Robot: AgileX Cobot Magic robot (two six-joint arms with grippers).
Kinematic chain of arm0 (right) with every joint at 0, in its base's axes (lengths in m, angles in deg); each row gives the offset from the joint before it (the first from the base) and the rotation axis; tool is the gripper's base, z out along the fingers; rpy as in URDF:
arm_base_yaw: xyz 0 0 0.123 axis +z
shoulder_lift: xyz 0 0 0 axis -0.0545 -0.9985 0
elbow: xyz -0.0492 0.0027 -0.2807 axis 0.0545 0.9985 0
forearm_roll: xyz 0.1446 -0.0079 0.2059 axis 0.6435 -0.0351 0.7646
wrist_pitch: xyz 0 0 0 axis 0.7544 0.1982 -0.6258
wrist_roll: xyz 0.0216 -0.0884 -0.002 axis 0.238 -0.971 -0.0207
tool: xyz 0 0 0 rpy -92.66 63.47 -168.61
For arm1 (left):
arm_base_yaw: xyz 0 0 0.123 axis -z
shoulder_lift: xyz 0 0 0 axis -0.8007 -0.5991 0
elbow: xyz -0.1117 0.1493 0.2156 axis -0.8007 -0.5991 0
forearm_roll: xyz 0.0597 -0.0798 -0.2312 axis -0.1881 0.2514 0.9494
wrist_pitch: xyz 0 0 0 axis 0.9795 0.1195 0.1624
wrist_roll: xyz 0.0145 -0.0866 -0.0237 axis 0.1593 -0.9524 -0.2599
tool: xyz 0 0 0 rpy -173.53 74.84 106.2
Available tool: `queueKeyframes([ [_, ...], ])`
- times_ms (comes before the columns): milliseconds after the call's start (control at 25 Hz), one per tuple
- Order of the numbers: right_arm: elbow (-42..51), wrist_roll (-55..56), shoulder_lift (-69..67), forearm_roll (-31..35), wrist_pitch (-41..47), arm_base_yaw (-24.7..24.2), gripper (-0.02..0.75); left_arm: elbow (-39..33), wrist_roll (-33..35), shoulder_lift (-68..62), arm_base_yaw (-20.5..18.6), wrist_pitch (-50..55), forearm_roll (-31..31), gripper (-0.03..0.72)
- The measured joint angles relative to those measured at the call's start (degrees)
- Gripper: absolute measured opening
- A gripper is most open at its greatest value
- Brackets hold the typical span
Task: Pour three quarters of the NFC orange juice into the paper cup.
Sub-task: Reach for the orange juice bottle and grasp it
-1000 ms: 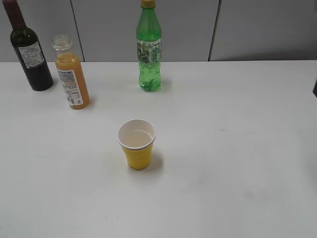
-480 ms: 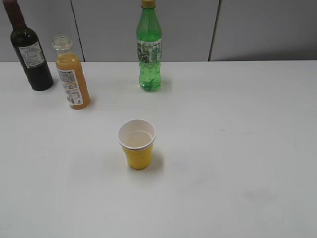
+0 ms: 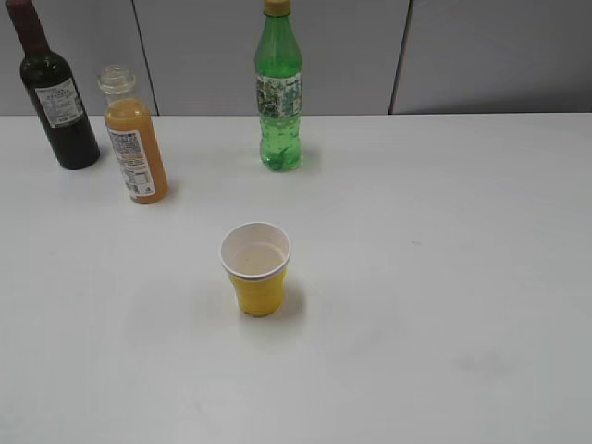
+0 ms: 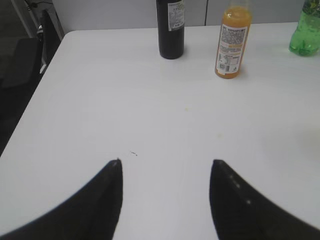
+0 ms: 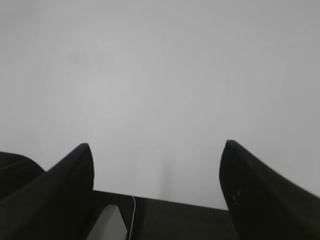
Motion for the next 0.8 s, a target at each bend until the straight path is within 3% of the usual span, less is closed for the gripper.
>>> queueKeyframes([
  [800,1.68,0.0,33.91,0.2,1.84,0.0,0.592,0.0,0.0,0.0,0.0,0.0,0.0,0.425],
])
